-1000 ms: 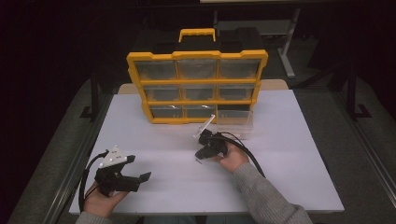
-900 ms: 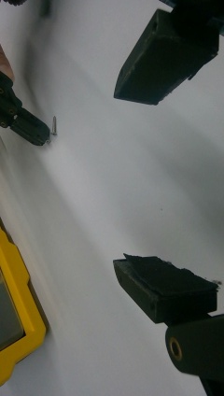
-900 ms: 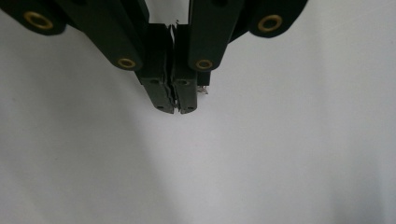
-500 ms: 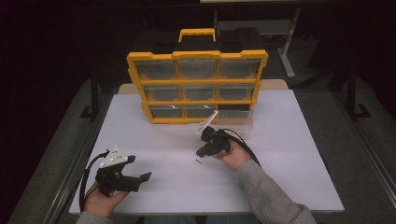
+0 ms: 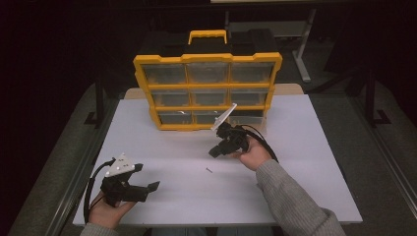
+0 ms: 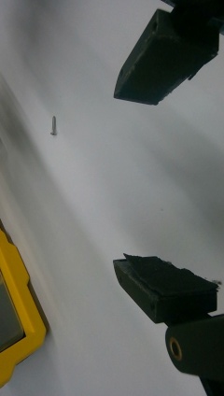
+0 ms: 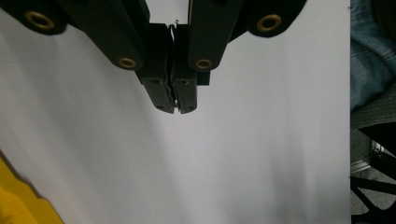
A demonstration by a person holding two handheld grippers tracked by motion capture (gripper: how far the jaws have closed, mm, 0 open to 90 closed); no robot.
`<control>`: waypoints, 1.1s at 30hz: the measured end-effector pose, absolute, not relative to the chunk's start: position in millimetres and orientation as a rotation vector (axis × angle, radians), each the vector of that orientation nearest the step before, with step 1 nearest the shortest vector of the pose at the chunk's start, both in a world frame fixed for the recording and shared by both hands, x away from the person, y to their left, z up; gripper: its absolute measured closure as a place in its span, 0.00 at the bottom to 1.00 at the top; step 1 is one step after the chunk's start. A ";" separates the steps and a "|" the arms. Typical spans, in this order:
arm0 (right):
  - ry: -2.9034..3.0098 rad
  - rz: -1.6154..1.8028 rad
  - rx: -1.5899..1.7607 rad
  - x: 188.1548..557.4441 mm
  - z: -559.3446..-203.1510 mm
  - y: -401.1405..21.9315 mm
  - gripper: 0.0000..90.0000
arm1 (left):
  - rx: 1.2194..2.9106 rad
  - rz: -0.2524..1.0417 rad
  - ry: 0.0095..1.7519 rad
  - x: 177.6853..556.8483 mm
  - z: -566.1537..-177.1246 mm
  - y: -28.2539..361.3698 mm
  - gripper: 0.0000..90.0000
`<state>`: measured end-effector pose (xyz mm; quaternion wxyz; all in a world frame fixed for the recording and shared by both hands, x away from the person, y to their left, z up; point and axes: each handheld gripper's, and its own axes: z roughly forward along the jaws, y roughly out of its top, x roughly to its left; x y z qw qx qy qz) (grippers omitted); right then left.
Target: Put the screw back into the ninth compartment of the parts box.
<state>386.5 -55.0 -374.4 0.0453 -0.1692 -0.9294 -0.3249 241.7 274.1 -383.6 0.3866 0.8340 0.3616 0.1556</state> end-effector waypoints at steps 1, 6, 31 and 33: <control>-2.837 -0.989 -0.524 386.8 -371.6 -55.8 0.97 | 2.124 0.396 0.921 241.7 -383.6 274.2 0.17; -2.825 -1.005 -0.527 390.9 -358.6 -60.8 0.97 | 2.121 0.397 0.920 241.5 -383.4 274.0 0.17; -2.847 -1.093 -0.583 411.7 -305.5 -99.8 0.97 | 2.119 0.395 0.923 241.2 -383.6 272.7 0.17; -2.849 -1.102 -0.597 413.0 -303.5 -104.7 0.97 | 2.123 0.394 0.919 241.3 -383.8 272.2 0.17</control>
